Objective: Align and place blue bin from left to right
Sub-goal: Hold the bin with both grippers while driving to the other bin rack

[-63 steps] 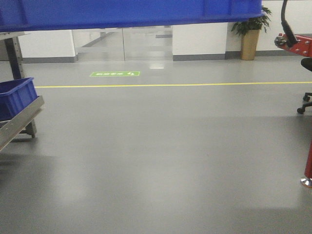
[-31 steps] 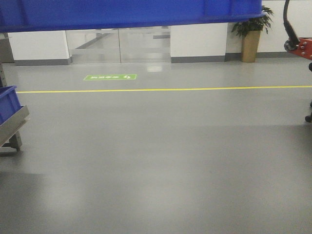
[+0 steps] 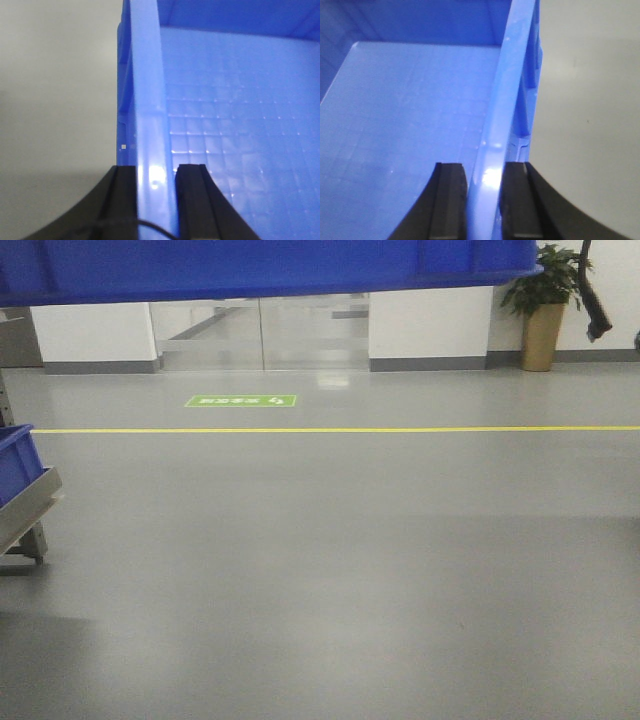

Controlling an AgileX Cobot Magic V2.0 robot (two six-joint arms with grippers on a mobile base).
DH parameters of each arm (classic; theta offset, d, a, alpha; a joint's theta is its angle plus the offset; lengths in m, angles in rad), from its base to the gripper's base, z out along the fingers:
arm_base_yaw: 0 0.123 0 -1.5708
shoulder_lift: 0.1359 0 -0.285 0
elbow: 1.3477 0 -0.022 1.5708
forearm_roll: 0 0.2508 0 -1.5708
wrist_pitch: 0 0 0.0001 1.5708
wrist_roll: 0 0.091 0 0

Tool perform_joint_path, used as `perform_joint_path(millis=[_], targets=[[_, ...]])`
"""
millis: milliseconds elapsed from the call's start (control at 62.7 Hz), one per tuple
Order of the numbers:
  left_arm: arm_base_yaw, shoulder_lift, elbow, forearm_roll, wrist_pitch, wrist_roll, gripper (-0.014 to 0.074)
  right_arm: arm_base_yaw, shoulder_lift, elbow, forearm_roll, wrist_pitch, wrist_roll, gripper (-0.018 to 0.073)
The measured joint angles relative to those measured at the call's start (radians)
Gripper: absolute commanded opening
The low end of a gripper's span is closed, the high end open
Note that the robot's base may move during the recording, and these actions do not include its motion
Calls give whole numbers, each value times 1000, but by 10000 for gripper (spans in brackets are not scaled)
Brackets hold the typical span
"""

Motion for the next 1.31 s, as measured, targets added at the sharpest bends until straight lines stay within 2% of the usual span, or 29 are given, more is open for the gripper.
perform_joint_path(millis=[1308], targets=[[0,0,0,-2,-2,0,1,0,0,0,0,0,0,-75]])
